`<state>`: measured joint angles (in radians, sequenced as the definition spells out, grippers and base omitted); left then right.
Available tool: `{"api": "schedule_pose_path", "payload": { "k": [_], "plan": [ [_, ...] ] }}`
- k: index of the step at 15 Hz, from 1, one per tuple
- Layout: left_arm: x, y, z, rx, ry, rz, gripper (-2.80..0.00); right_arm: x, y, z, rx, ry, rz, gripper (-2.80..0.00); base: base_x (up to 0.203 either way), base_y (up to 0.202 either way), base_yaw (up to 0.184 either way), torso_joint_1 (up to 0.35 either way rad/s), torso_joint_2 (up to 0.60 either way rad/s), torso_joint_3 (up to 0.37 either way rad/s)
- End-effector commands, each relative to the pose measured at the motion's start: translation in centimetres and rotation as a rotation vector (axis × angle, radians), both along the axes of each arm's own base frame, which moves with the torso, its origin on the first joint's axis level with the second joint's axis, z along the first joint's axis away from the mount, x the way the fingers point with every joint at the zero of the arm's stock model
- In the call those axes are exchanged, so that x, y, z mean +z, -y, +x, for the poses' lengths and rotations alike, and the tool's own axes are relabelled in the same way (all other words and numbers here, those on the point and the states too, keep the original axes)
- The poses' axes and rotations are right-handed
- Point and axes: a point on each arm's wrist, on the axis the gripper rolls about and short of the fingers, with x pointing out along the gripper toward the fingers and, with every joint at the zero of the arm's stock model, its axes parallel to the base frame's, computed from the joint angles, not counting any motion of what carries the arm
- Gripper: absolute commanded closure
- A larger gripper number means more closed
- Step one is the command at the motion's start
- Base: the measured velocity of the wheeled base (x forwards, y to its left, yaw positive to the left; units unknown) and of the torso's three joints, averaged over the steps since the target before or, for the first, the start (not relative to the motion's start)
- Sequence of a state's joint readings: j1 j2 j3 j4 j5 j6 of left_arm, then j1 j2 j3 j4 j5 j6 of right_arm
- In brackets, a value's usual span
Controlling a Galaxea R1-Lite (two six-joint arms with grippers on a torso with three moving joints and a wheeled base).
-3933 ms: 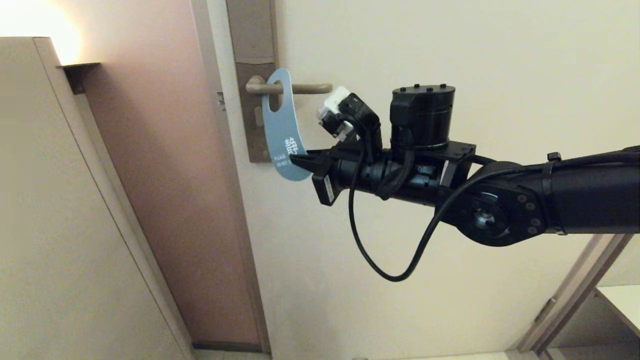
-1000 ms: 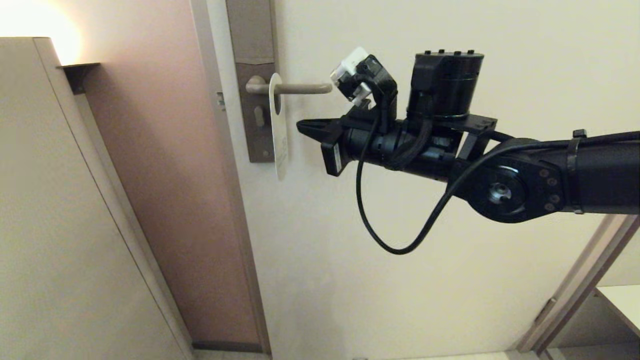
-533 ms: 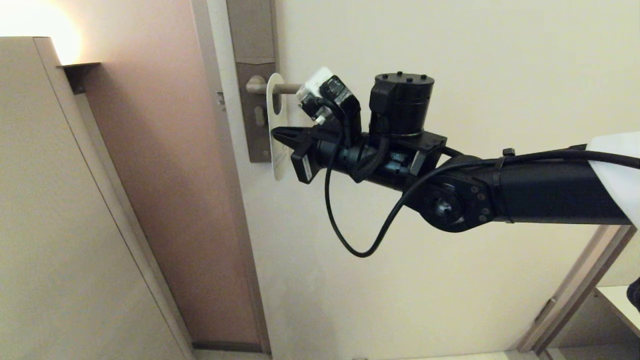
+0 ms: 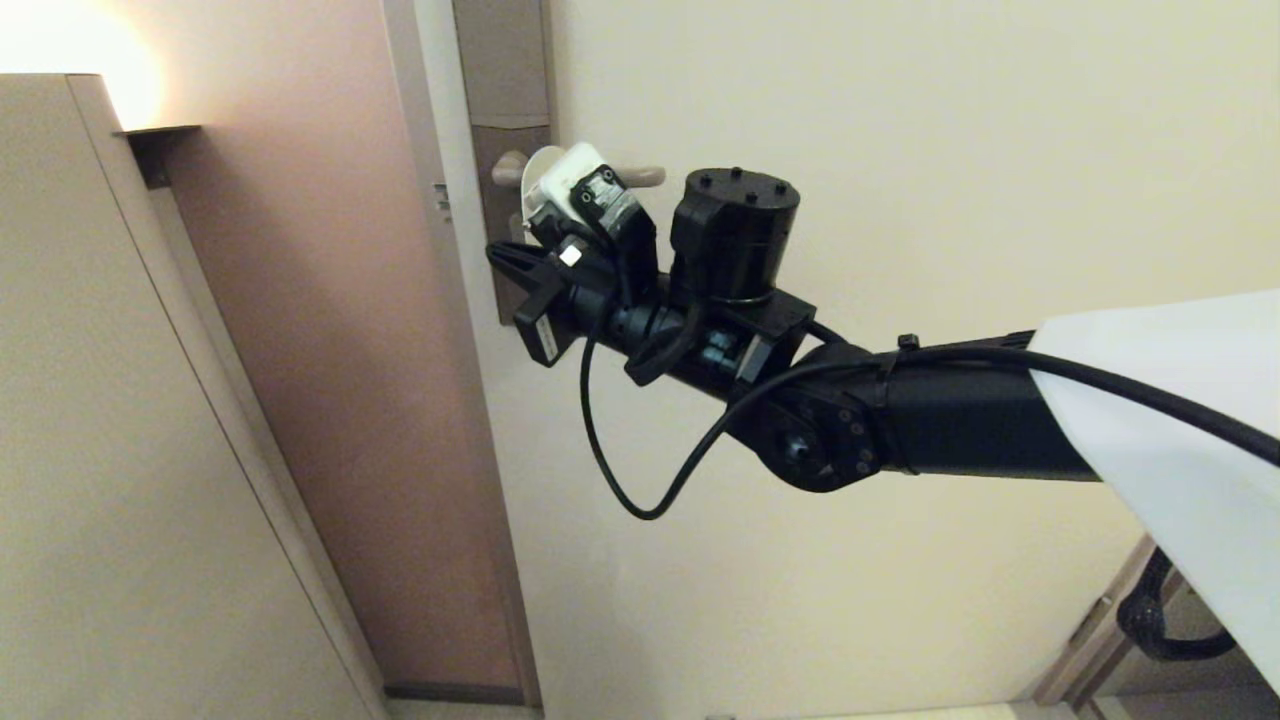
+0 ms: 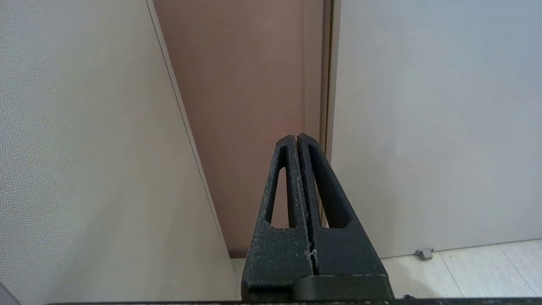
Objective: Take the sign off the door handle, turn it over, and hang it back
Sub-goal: Hang the sign back with the other side facing out
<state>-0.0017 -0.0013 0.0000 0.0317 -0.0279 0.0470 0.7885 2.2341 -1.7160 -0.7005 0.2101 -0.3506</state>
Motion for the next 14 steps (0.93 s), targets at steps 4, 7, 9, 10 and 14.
{"api": "schedule_pose_path", "payload": {
  "k": [4, 7, 9, 10, 14],
  "plan": [
    [0.0, 0.0, 0.0, 0.002, -0.002, 0.001, 0.00, -0.9, -0.8, 0.5, -0.082, 0.007, 0.034, 0.00, 0.000, 0.000, 0.000, 0.000, 0.00, 0.000],
    [0.0, 0.0, 0.0, -0.001, -0.002, 0.000, 0.00, 0.6, 0.1, -0.3, -0.067, 0.011, 0.049, 0.00, 0.000, 0.000, 0.000, 0.000, 0.00, 0.000],
    [0.0, 0.0, 0.0, 0.000, -0.002, 0.001, 0.00, 1.3, 1.1, -1.3, -0.042, -0.006, 0.026, 0.00, 0.000, 0.000, 0.000, 0.000, 0.00, 0.000],
    [0.0, 0.0, 0.0, -0.001, -0.002, 0.000, 0.00, 1.8, 1.7, -1.9, -0.024, -0.020, 0.010, 0.00, 0.000, 0.000, 0.000, 0.000, 0.00, 0.000],
    [0.0, 0.0, 0.0, -0.001, -0.002, 0.000, 0.00, 2.6, 4.8, -5.2, 0.103, -0.077, -0.048, 0.00, 0.000, 0.000, 0.000, 0.000, 0.00, 0.000]
  ]
}}
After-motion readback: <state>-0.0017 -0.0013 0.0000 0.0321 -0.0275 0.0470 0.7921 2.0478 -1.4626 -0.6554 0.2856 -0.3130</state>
